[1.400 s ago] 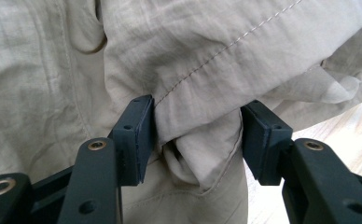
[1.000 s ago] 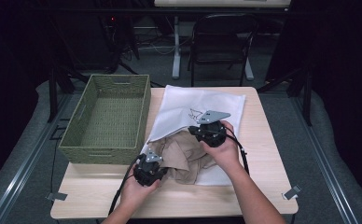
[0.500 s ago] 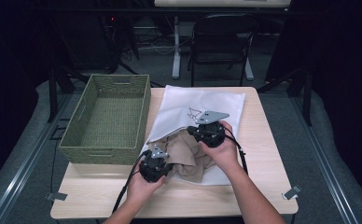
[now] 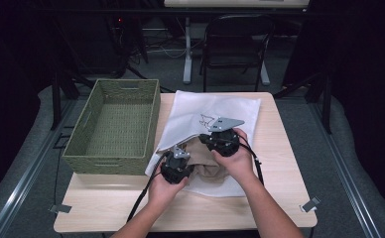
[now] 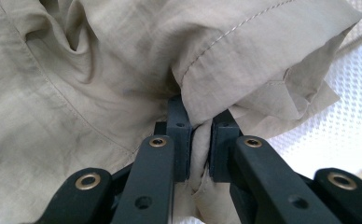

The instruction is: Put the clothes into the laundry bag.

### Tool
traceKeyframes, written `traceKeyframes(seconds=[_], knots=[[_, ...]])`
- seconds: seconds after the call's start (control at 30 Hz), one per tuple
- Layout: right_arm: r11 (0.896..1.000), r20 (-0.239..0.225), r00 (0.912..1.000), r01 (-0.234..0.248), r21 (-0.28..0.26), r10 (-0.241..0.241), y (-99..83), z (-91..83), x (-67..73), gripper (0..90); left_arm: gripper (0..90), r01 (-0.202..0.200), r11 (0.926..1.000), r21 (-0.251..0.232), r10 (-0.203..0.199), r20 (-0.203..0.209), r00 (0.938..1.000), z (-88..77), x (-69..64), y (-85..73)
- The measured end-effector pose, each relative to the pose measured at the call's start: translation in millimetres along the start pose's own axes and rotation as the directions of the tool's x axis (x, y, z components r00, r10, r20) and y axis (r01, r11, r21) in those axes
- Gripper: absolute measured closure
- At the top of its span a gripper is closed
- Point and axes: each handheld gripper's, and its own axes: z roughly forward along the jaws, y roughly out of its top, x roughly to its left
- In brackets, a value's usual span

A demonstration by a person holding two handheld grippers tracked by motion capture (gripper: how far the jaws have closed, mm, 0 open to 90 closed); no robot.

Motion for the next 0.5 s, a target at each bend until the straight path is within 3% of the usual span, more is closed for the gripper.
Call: traceKeyframes(seconds=[0.5], knots=[[1.000,-0.007,1.0000,-0.002,0.001,0.002,-0.6,0.9,-0.4,88.5,80.7,0.029,0.9989,-0.035,-0.030,-0.029,0.9991,26.2,4.4,17.5]])
